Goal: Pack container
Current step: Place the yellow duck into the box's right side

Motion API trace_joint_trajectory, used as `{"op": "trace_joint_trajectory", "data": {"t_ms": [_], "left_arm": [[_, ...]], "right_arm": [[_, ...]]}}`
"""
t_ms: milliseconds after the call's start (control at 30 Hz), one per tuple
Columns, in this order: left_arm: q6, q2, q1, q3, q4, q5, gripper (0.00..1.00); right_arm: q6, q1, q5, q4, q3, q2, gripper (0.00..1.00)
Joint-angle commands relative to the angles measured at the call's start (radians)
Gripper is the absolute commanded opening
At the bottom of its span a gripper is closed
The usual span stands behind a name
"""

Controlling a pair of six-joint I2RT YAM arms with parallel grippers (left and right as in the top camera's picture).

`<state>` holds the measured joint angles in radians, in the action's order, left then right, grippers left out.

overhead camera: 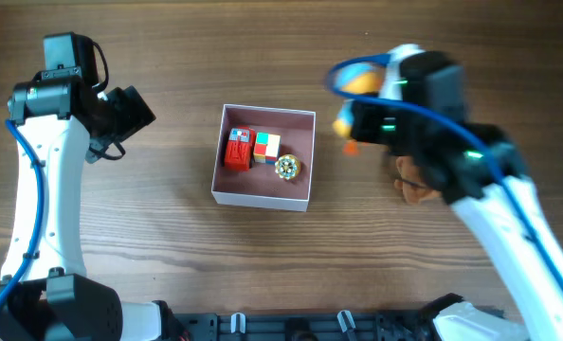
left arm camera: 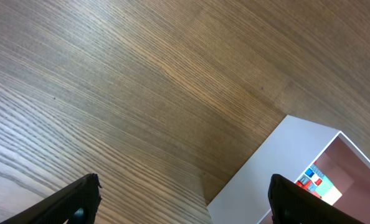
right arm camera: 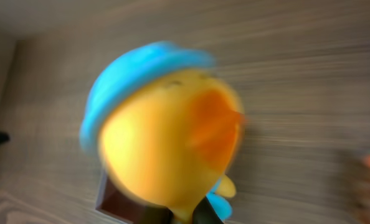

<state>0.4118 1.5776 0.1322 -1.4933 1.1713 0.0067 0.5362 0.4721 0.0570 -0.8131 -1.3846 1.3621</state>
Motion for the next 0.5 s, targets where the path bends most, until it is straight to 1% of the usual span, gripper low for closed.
{"op": "trace_joint_trajectory", "data": {"t_ms": [0,67,100,167,333,467], "left_arm": [[-0.015,0.006,0.003,0.005,0.0,0.012,0.87],[-0.015,0.006,0.003,0.005,0.001,0.012,0.87],[-0.015,0.006,0.003,0.005,0.001,0.012,0.88],[-0.016,0.006,0.003,0.005,0.001,0.012,0.87],[-0.015,0.006,0.003,0.005,0.001,0.012,0.88],[-0.016,0.006,0.003,0.005,0.007,0.012,0.87]], "right_arm": [[0.061,0.117,-0.048,0.061,-0.007,0.164,0.05],[0.076,0.14,-0.044,0.082,-0.007,0.264,0.04],[0.1,0.14,-0.038,0.092,-0.007,0.308,0.04],[0.103,0.132,-0.025,0.121,-0.007,0.394,0.04],[0.103,0.107,-0.026,0.125,-0.007,0.506,0.05],[0.101,0.048,-0.026,0.124,-0.007,0.529,0.05]]}}
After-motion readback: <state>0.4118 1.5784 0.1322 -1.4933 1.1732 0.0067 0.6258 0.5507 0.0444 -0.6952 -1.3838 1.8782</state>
